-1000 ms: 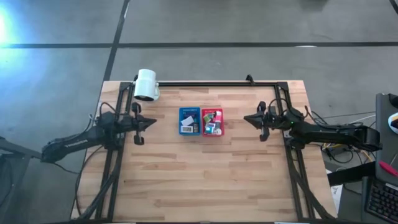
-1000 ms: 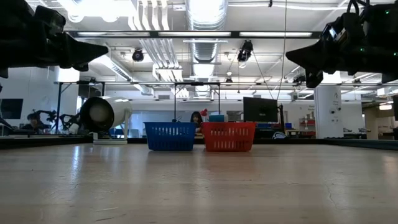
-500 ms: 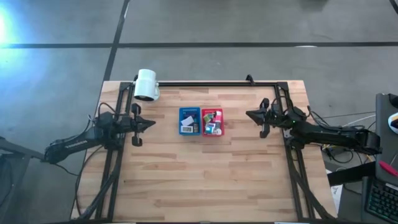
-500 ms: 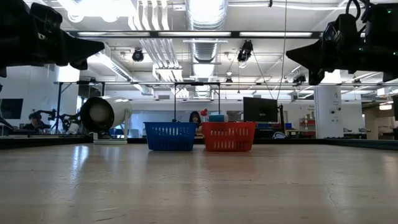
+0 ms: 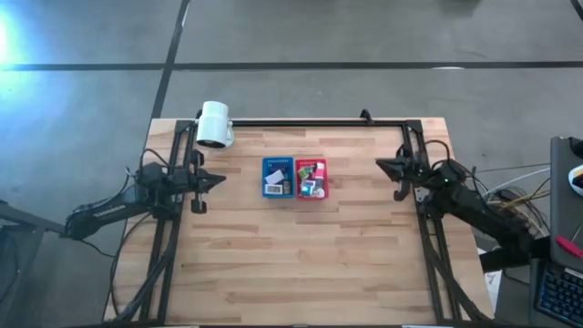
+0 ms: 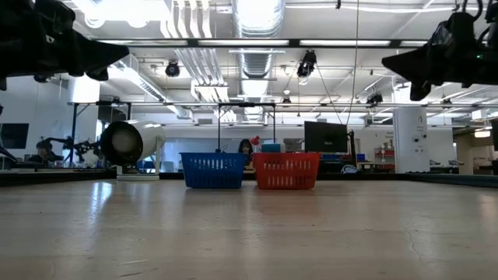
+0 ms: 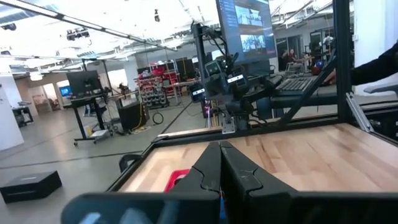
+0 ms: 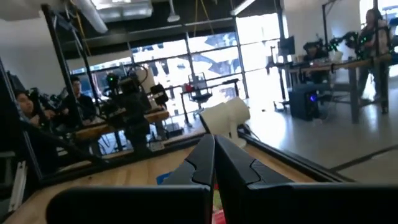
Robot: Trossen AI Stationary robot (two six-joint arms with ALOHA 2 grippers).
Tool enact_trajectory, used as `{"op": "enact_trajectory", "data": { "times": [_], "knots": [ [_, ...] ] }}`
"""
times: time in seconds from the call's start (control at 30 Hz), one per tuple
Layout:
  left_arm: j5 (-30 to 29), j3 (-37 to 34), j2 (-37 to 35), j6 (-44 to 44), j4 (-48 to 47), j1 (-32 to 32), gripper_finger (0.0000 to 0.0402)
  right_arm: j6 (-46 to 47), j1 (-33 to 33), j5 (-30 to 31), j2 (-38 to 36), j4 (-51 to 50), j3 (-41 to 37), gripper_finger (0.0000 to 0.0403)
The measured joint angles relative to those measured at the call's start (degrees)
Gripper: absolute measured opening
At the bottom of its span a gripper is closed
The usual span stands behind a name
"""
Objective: Pick & Place Office items
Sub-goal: Return to Home Position
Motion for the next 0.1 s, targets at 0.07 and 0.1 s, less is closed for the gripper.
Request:
{"op": "enact_trajectory", "data": {
  "times": [0.07, 0.1],
  "knots": [
    [0.00, 0.00, 0.00, -0.51, -0.02, -0.01, 0.0000, 0.26, -0.09, -0.54, -0.75, -1.02, 0.18, 0.0008],
    [0.02, 0.00, 0.00, -0.64, -0.02, -0.02, 0.0000, 0.54, -0.15, -0.55, -0.80, -1.34, 0.08, 0.0008]
  ]
}}
